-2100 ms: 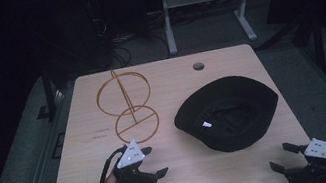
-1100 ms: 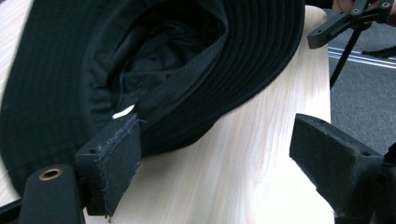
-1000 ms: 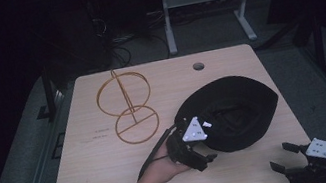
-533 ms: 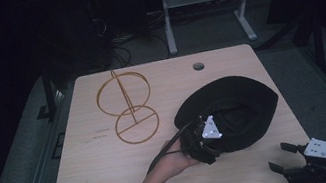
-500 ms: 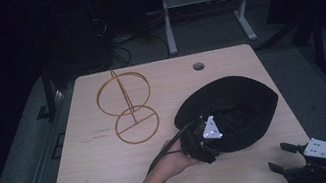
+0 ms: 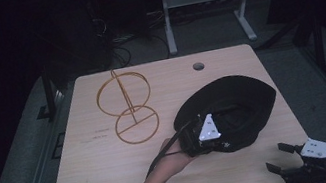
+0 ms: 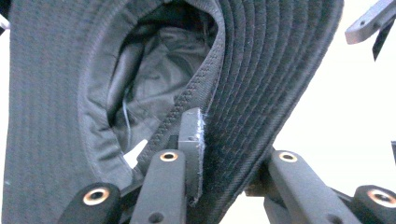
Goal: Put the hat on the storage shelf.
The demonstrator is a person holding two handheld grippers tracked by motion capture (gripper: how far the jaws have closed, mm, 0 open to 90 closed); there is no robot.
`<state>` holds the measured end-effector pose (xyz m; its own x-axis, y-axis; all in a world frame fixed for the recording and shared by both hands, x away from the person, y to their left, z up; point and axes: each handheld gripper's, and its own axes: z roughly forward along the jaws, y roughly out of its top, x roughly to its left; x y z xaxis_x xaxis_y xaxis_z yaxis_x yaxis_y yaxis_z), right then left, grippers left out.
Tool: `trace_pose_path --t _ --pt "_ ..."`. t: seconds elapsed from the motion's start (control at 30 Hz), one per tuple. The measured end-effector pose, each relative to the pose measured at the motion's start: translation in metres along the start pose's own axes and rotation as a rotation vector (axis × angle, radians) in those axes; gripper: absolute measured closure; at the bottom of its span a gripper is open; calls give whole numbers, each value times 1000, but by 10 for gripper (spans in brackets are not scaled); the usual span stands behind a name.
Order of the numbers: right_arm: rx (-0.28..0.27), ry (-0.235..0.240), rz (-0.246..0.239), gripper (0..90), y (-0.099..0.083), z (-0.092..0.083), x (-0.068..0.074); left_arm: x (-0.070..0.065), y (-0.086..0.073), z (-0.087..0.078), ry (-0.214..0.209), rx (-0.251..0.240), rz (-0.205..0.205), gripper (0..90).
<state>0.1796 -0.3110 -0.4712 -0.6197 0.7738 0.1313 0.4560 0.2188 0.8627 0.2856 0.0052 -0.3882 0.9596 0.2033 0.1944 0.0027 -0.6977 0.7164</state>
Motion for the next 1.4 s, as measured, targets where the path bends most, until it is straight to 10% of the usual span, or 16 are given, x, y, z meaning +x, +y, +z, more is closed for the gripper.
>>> trace_pose_path --t 0.3,0.53,1.2,1.4 --pt "-31 4 10 155 6 5 4 8 -5 -27 -23 -125 -74 876" --pt "-152 32 56 140 30 7 11 21 -12 -45 -79 -198 -163 878" --pt "-165 129 87 144 69 47 10 19 -12 -56 -150 -272 -180 878" --pt "-161 121 102 367 67 55 9 16 -9 -53 -166 -272 -172 877"
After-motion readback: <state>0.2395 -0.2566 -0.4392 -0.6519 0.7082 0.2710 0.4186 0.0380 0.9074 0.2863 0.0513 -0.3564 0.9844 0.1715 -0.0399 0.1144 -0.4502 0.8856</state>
